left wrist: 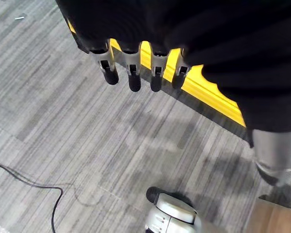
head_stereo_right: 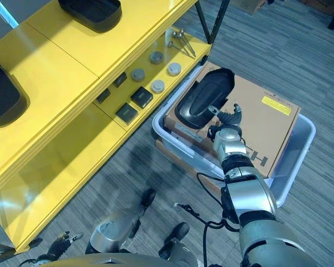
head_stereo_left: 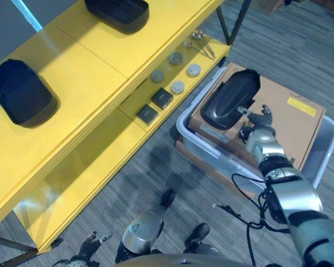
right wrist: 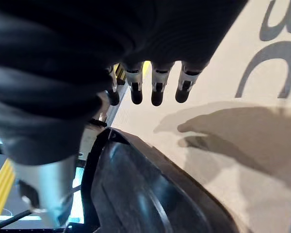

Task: Move parts from the plastic box to the shelf.

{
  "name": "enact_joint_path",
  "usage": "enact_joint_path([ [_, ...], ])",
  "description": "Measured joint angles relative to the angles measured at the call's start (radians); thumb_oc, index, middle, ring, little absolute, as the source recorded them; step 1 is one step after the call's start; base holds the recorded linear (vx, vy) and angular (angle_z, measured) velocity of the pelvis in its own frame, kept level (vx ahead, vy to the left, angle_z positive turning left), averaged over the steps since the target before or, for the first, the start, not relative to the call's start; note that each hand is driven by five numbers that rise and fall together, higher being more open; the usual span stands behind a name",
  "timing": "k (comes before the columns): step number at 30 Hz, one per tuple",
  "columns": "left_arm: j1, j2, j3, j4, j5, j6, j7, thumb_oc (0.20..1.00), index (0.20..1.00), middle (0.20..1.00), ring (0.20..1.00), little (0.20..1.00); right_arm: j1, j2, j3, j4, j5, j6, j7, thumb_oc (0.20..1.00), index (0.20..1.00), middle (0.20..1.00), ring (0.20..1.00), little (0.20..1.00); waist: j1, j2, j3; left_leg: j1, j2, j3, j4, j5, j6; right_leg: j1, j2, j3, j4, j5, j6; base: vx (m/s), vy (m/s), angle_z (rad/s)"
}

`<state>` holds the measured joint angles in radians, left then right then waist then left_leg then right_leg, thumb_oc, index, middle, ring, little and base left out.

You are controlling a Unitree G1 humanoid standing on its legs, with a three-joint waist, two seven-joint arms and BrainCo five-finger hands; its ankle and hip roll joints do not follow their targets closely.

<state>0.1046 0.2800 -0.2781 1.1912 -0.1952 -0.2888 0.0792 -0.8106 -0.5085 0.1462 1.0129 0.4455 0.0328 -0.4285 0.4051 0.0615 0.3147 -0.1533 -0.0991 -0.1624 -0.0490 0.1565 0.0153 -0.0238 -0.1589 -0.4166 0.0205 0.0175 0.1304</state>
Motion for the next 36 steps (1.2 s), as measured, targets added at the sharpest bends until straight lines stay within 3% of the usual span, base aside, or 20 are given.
enact_joint_path([
  [2,0.000,0.000,0.001,-0.001,0.000,-0.003,0.000,1.000,1.000,1.000,1.000,1.000,0.031,-0.001,0.000,-0.017,-0.005,0.009,-0.002,1.000,1.000,1.000,1.000,1.000,-0.007,-0.009,0.005,0.006,0.002,0.000,0.000,-0.002,-0.003,0.005,0.001,0.001,0.001,0.000,-0.001,0.00,0.000,0.00],
  [8,-0.014,0.002,0.000,-0.004,-0.001,-0.008,-0.019,1.000,1.000,1.000,1.000,1.000,0.041,-0.047,0.061,0.092,-0.161,0.168,-0.068,1.000,1.000,1.000,1.000,1.000,-0.025,-0.021,0.011,0.007,0.006,0.000,0.001,-0.001,-0.005,0.004,0.005,0.004,0.005,0.001,-0.002,0.00,-0.001,-0.01],
  [10,-0.014,0.008,-0.001,-0.003,-0.001,-0.008,-0.020,1.000,1.000,1.000,1.000,1.000,0.044,-0.051,0.080,0.139,-0.178,0.188,-0.077,1.000,1.000,1.000,1.000,1.000,-0.026,-0.026,0.014,0.007,0.008,0.000,0.002,-0.001,-0.005,0.003,0.007,0.005,0.004,0.001,-0.002,0.00,0.000,0.00],
  [12,-0.017,0.018,-0.008,-0.003,-0.020,-0.010,-0.020,1.000,1.000,1.000,1.000,1.000,0.043,-0.053,0.088,0.224,-0.178,0.185,-0.076,1.000,1.000,1.000,1.000,1.000,-0.022,-0.027,0.015,0.003,0.008,0.000,0.007,-0.003,-0.007,0.004,0.008,0.002,0.004,0.000,-0.003,-0.04,0.010,0.03],
  [19,-0.020,0.026,-0.009,-0.003,-0.039,-0.018,-0.019,1.000,1.000,1.000,1.000,1.000,0.010,-0.054,0.085,0.216,-0.137,0.115,-0.075,1.000,1.000,1.000,1.000,1.000,-0.014,-0.029,0.016,-0.022,0.010,-0.005,0.012,0.000,-0.012,-0.016,0.010,-0.004,0.004,0.003,-0.004,-0.03,0.001,0.01],
  [25,-0.020,0.026,-0.007,-0.004,-0.046,-0.027,-0.019,1.000,1.000,1.000,1.000,1.000,-0.004,-0.055,0.041,0.078,-0.039,0.037,-0.136,1.000,1.000,1.000,1.000,1.000,-0.004,-0.029,0.016,-0.025,0.009,-0.006,0.008,0.000,-0.012,-0.020,0.010,-0.005,0.003,0.002,-0.004,0.00,0.000,0.00],
  [31,-0.019,0.025,-0.006,-0.003,-0.047,-0.026,-0.020,1.000,1.000,1.000,1.000,1.000,-0.027,-0.084,0.038,0.013,-0.047,0.044,-0.164,1.000,1.000,1.000,1.000,1.000,-0.007,-0.029,0.016,-0.020,0.009,-0.005,0.008,0.000,-0.012,-0.013,0.010,-0.006,0.000,0.001,-0.003,0.01,0.003,0.00],
  [36,-0.019,0.025,-0.005,-0.002,-0.047,-0.024,-0.021,1.000,1.000,1.000,1.000,1.000,-0.027,-0.086,0.062,0.027,-0.062,0.103,-0.146,1.000,1.000,1.000,1.000,1.000,-0.006,-0.029,0.016,-0.020,0.008,-0.005,0.010,0.000,-0.012,-0.013,0.009,-0.005,0.001,0.001,-0.003,0.01,0.043,-0.01],
])
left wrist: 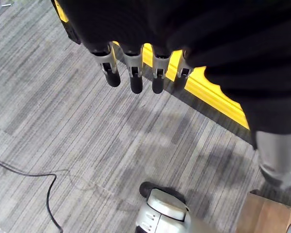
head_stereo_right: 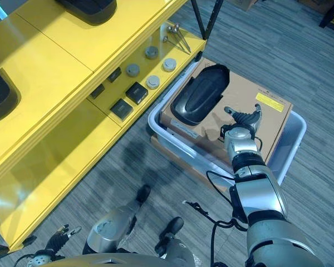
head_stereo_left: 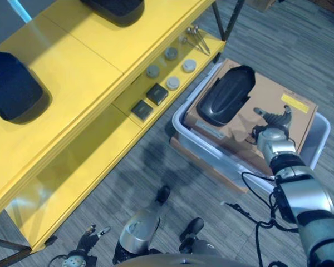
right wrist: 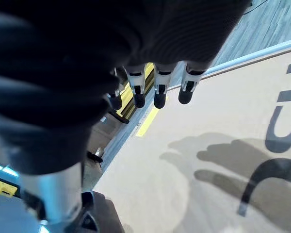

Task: Move parts from the plastic box to the shelf.

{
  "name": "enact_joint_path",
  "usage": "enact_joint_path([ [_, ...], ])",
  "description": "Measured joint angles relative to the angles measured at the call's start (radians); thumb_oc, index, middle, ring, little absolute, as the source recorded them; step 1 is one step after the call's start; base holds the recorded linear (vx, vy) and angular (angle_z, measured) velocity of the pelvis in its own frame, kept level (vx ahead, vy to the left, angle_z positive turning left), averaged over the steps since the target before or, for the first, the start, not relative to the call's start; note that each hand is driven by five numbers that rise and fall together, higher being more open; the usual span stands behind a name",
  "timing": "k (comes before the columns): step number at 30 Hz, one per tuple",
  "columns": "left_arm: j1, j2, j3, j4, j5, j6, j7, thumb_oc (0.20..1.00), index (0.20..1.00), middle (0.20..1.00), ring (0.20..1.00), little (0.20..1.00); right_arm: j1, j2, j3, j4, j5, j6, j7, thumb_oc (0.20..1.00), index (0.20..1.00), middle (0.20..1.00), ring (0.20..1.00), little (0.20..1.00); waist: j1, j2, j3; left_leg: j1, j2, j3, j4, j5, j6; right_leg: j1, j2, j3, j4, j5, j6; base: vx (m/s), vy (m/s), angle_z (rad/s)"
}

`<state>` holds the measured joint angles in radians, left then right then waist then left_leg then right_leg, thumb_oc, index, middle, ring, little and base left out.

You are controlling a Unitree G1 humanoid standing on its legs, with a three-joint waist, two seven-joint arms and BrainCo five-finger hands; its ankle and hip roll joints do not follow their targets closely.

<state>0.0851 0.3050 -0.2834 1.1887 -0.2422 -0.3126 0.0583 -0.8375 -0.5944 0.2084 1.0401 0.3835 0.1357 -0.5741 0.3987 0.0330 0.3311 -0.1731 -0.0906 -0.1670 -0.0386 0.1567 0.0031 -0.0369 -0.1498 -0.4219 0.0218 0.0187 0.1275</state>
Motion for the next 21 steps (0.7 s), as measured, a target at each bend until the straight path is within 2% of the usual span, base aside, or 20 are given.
enact_joint_path([
  [6,0.000,0.000,-0.002,0.001,-0.005,-0.003,-0.001,1.000,1.000,1.000,1.000,1.000,-0.007,0.001,0.024,0.102,-0.029,-0.001,0.029,1.000,1.000,1.000,1.000,1.000,0.024,0.007,0.003,-0.022,-0.003,-0.010,0.002,-0.001,-0.003,-0.022,-0.003,-0.004,0.009,-0.002,-0.003,-0.02,0.037,0.03],
  [9,0.000,-0.001,-0.003,0.001,-0.013,-0.003,-0.007,1.000,1.000,1.000,1.000,1.000,-0.023,0.001,0.025,0.114,-0.028,-0.001,0.029,1.000,1.000,1.000,1.000,1.000,0.027,0.026,0.013,-0.038,-0.008,-0.024,0.002,0.007,-0.011,-0.037,-0.010,-0.018,0.022,-0.006,0.000,-0.01,0.023,0.14],
  [14,0.000,-0.001,-0.004,0.000,-0.023,-0.005,-0.010,1.000,1.000,1.000,1.000,1.000,-0.097,0.001,0.064,0.112,-0.035,-0.005,0.030,1.000,1.000,1.000,1.000,1.000,0.050,0.033,0.019,-0.054,-0.010,-0.036,0.004,0.010,-0.013,-0.066,-0.020,-0.030,0.071,-0.043,0.002,0.00,0.004,0.09],
  [21,-0.002,-0.001,-0.004,-0.001,-0.030,-0.011,-0.023,1.000,1.000,1.000,1.000,1.000,-0.112,-0.001,0.063,0.110,-0.037,-0.001,0.042,1.000,1.000,1.000,1.000,1.000,0.033,0.032,0.021,-0.052,-0.009,-0.037,0.009,0.013,-0.008,-0.063,-0.019,-0.031,0.071,-0.046,0.002,0.00,-0.002,0.01],
])
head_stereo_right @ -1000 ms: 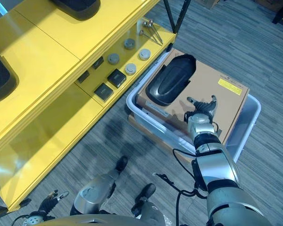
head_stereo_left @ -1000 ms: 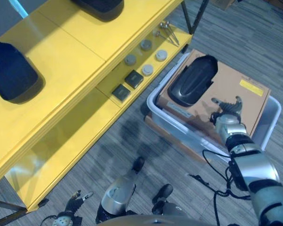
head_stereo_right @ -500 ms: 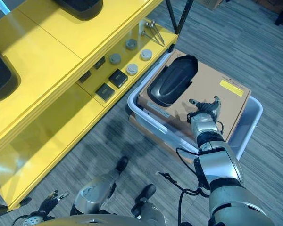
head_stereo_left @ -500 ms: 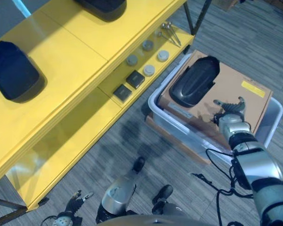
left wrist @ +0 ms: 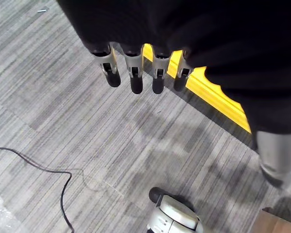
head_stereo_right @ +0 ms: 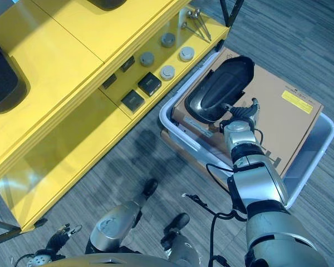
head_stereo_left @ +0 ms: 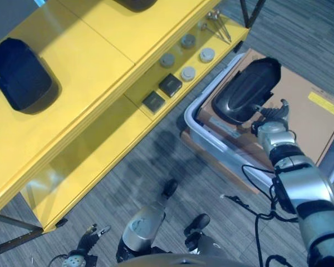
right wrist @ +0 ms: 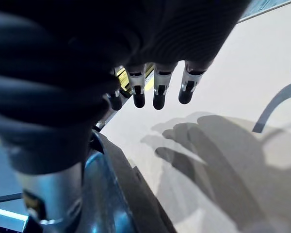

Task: Move parts from the plastic box to the shelf.

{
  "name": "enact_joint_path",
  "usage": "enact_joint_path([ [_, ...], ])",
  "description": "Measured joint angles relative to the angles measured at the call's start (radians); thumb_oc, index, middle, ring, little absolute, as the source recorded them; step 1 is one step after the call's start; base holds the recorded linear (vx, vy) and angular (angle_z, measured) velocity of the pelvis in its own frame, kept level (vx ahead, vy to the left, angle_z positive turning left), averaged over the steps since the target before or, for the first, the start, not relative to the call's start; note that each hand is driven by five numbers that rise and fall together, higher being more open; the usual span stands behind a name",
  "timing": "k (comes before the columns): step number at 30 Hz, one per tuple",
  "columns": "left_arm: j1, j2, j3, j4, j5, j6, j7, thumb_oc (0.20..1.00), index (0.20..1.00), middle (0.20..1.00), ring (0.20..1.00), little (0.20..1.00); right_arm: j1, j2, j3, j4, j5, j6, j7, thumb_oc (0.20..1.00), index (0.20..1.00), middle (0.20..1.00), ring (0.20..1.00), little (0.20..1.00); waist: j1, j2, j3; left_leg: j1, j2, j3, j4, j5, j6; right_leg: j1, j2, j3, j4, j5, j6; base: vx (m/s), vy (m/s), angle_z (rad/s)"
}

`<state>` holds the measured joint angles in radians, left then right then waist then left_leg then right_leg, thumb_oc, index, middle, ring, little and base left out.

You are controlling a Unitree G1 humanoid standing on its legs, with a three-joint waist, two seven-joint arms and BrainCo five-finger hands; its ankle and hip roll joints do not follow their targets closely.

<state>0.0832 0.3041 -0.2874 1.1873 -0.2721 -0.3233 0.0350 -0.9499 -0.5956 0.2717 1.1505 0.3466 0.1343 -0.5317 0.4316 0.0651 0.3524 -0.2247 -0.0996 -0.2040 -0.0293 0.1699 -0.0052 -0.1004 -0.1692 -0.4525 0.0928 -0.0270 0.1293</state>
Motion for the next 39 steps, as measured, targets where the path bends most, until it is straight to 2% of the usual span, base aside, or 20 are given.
enact_joint_path([
  [6,0.000,0.000,-0.016,0.000,-0.001,-0.002,-0.005,1.000,1.000,1.000,1.000,1.000,0.011,-0.001,0.016,0.064,-0.041,0.040,0.034,1.000,1.000,1.000,1.000,1.000,-0.006,0.001,0.001,-0.004,0.001,0.000,0.007,-0.006,-0.009,-0.013,-0.005,0.003,0.031,-0.008,-0.002,-0.01,0.031,0.00],
  [9,0.000,0.000,-0.031,0.000,-0.001,-0.005,-0.008,1.000,1.000,1.000,1.000,1.000,0.010,0.002,0.040,0.135,-0.044,0.021,0.036,1.000,1.000,1.000,1.000,1.000,0.006,0.007,0.008,-0.025,-0.001,-0.002,0.011,-0.005,-0.011,-0.048,-0.017,0.003,0.071,-0.021,-0.005,0.03,0.015,0.03],
  [14,-0.001,-0.001,-0.031,-0.002,-0.020,-0.004,-0.019,1.000,1.000,1.000,1.000,1.000,-0.018,-0.005,0.039,0.129,-0.040,0.013,-0.017,1.000,1.000,1.000,1.000,1.000,0.007,0.013,0.017,-0.051,-0.009,-0.013,0.011,0.002,-0.019,-0.096,-0.035,0.003,0.129,-0.048,-0.005,-0.01,0.032,0.07],
  [23,-0.001,-0.001,-0.031,-0.002,-0.032,-0.011,-0.022,1.000,1.000,1.000,1.000,1.000,-0.020,-0.007,0.039,0.122,-0.035,0.013,-0.019,1.000,1.000,1.000,1.000,1.000,0.006,0.013,0.017,-0.052,-0.011,-0.015,0.011,0.002,-0.019,-0.098,-0.037,0.002,0.135,-0.053,-0.006,0.00,0.003,0.01],
  [26,-0.001,-0.001,-0.031,-0.002,-0.032,-0.013,-0.022,1.000,1.000,1.000,1.000,1.000,-0.019,-0.009,0.036,0.122,-0.010,-0.010,-0.024,1.000,1.000,1.000,1.000,1.000,0.003,0.013,0.017,-0.047,-0.011,-0.014,0.011,0.002,-0.019,-0.093,-0.037,0.002,0.133,-0.053,-0.005,0.02,-0.040,-0.01],
  [30,-0.002,-0.001,-0.029,-0.003,-0.032,-0.014,-0.022,1.000,1.000,1.000,1.000,1.000,-0.003,-0.015,-0.010,0.033,0.021,-0.044,-0.055,1.000,1.000,1.000,1.000,1.000,-0.012,0.011,0.018,-0.030,-0.008,-0.012,0.010,0.001,-0.020,-0.071,-0.034,0.002,0.123,-0.052,-0.004,-0.02,-0.028,-0.01],
  [32,-0.002,-0.001,-0.031,-0.012,-0.032,-0.014,-0.022,1.000,1.000,1.000,1.000,1.000,-0.003,-0.032,-0.007,-0.006,0.021,-0.047,-0.058,1.000,1.000,1.000,1.000,1.000,-0.011,0.010,0.018,-0.025,-0.008,-0.008,0.011,0.012,-0.009,-0.066,-0.034,0.001,0.120,-0.050,-0.004,-0.02,-0.014,-0.02],
  [39,-0.002,0.001,-0.028,-0.031,-0.030,-0.013,-0.021,1.000,1.000,1.000,1.000,1.000,0.004,-0.044,-0.008,-0.056,0.021,-0.040,-0.063,1.000,1.000,1.000,1.000,1.000,-0.017,0.005,0.021,0.000,-0.002,-0.008,0.009,-0.006,-0.027,-0.033,-0.024,0.000,0.097,-0.042,-0.005,0.01,-0.015,0.00],
])
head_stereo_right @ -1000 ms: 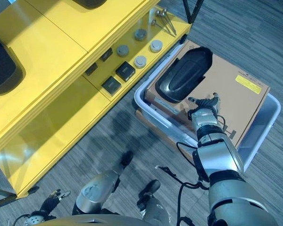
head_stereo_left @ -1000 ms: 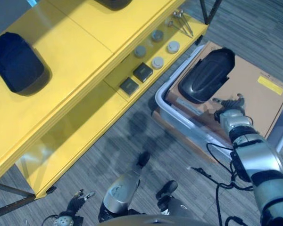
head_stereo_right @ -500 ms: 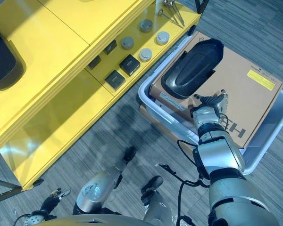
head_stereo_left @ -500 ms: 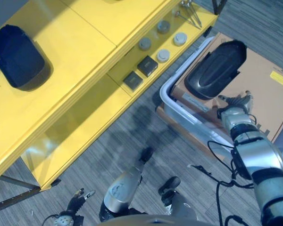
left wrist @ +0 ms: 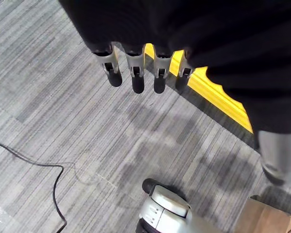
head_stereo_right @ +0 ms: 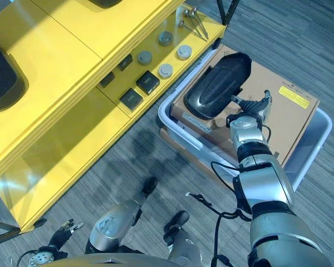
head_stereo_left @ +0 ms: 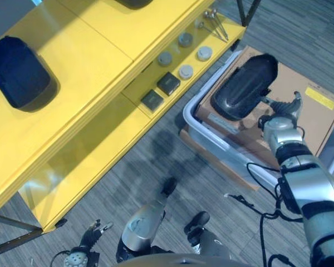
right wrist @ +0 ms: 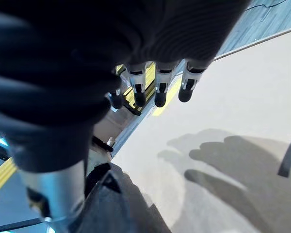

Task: Move parts from the plastic box to the shelf.

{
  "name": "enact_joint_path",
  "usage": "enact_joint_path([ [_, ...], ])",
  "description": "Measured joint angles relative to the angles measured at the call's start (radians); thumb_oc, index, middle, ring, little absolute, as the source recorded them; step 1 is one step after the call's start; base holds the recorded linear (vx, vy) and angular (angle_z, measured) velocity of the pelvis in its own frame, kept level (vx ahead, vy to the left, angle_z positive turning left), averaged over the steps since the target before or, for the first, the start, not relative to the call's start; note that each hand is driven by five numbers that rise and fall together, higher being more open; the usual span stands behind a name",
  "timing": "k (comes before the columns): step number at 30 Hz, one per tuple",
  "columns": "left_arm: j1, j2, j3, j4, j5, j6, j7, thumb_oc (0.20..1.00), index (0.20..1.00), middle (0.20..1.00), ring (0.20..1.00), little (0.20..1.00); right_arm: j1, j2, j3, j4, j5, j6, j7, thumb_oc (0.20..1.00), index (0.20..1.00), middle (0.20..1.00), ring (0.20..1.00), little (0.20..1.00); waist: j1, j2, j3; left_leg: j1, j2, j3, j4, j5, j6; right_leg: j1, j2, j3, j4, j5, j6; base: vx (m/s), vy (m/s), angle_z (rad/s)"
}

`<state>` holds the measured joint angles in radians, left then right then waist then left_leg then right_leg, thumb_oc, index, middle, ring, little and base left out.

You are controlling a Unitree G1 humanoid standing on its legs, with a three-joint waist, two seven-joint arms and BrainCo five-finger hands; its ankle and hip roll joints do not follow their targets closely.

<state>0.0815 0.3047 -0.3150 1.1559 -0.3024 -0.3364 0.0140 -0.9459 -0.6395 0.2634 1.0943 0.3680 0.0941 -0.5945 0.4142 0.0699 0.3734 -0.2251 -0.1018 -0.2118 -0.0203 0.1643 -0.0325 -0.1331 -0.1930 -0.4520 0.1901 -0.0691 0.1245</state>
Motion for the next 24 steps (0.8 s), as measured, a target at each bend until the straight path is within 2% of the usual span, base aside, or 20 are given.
enact_joint_path([
  [7,0.000,0.000,0.000,0.001,0.002,0.001,0.000,1.000,1.000,1.000,1.000,1.000,-0.006,0.008,0.009,0.005,-0.004,0.019,0.006,1.000,1.000,1.000,1.000,1.000,0.029,0.001,-0.001,0.007,0.003,-0.003,0.001,0.001,0.001,0.012,0.005,-0.003,-0.007,-0.001,0.000,0.03,0.015,0.01],
  [13,0.000,0.000,-0.001,0.001,0.001,0.001,-0.001,1.000,1.000,1.000,1.000,1.000,-0.015,0.047,0.010,0.066,-0.004,0.023,0.009,1.000,1.000,1.000,1.000,1.000,0.054,0.002,-0.002,0.000,0.002,-0.009,0.001,-0.006,-0.005,0.004,0.004,-0.006,0.004,-0.010,0.000,0.01,0.004,0.03],
  [18,0.000,0.000,-0.001,0.001,0.001,0.001,-0.006,1.000,1.000,1.000,1.000,1.000,-0.017,0.048,0.046,0.066,-0.011,0.027,0.010,1.000,1.000,1.000,1.000,1.000,0.062,0.002,-0.002,-0.001,0.000,-0.012,0.001,-0.005,-0.004,0.004,0.002,-0.010,0.004,-0.015,0.002,0.01,0.009,0.03],
  [24,0.000,0.000,-0.003,0.000,0.001,0.001,-0.022,1.000,1.000,1.000,1.000,1.000,-0.018,0.047,0.049,0.151,-0.028,0.067,0.009,1.000,1.000,1.000,1.000,1.000,0.063,0.008,-0.005,-0.010,-0.013,-0.030,0.002,-0.005,-0.004,-0.010,-0.017,-0.027,0.038,-0.036,0.004,0.00,0.008,0.09],
])
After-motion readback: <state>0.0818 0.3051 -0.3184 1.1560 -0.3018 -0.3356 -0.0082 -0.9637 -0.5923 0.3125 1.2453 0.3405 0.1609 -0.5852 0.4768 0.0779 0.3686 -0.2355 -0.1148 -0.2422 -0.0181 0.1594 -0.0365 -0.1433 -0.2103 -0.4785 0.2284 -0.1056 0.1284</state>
